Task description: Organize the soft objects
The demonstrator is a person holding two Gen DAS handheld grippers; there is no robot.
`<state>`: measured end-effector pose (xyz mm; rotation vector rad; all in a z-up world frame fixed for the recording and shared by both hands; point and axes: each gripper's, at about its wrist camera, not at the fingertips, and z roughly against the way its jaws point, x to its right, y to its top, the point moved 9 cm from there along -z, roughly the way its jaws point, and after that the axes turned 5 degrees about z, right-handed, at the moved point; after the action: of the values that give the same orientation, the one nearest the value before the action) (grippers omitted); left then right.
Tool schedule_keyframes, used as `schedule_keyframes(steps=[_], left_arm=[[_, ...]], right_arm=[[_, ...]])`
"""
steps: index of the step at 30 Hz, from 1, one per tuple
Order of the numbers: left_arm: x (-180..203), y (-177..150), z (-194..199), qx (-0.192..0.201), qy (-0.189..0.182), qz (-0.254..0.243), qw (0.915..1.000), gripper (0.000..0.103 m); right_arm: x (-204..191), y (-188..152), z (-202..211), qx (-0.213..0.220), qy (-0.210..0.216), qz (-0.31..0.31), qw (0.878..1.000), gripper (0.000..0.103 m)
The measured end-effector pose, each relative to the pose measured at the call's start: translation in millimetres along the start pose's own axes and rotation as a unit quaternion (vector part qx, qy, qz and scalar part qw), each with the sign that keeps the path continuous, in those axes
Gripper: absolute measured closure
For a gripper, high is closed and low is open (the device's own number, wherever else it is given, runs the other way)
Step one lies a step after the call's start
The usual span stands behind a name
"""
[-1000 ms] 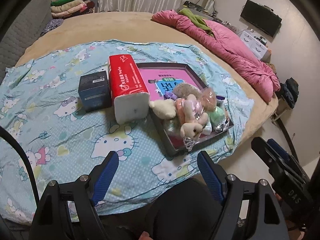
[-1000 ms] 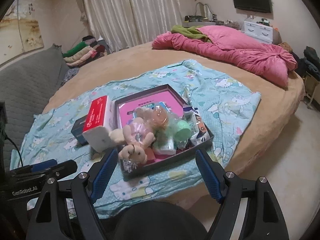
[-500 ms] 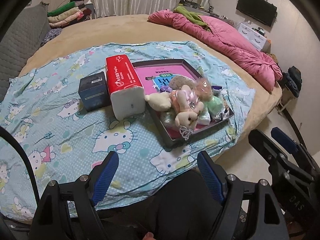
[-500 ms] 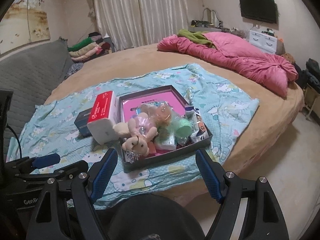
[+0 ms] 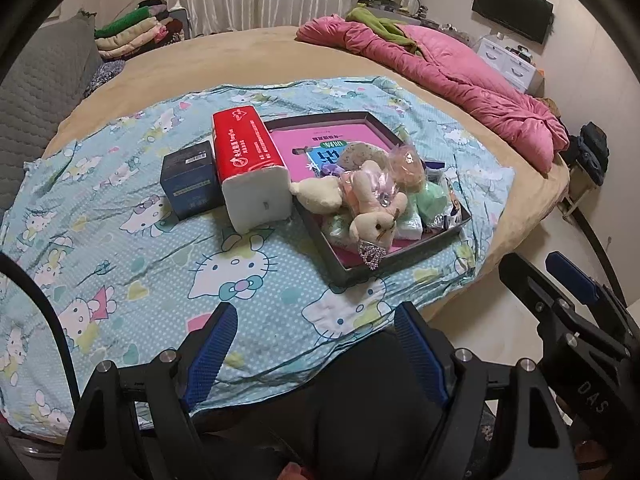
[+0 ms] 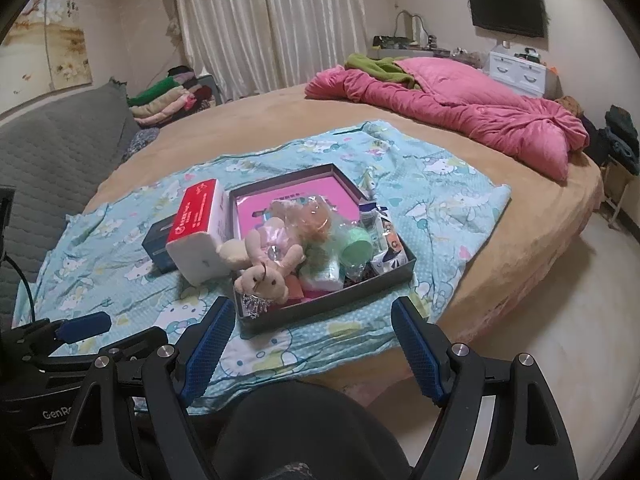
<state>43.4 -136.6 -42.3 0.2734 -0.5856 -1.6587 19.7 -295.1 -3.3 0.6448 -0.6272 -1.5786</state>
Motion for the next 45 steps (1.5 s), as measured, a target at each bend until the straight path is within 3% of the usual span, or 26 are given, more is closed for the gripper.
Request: schedule_keyframes(steps=[45], left_arm=[[-3.7, -3.2, -3.1, -0.008, 0.014, -0.002, 0.9999, 0.023]], right_arm=[[0.1, -8.8, -7.3, -0.018, -0.003, 0.004, 1.0, 0.022]])
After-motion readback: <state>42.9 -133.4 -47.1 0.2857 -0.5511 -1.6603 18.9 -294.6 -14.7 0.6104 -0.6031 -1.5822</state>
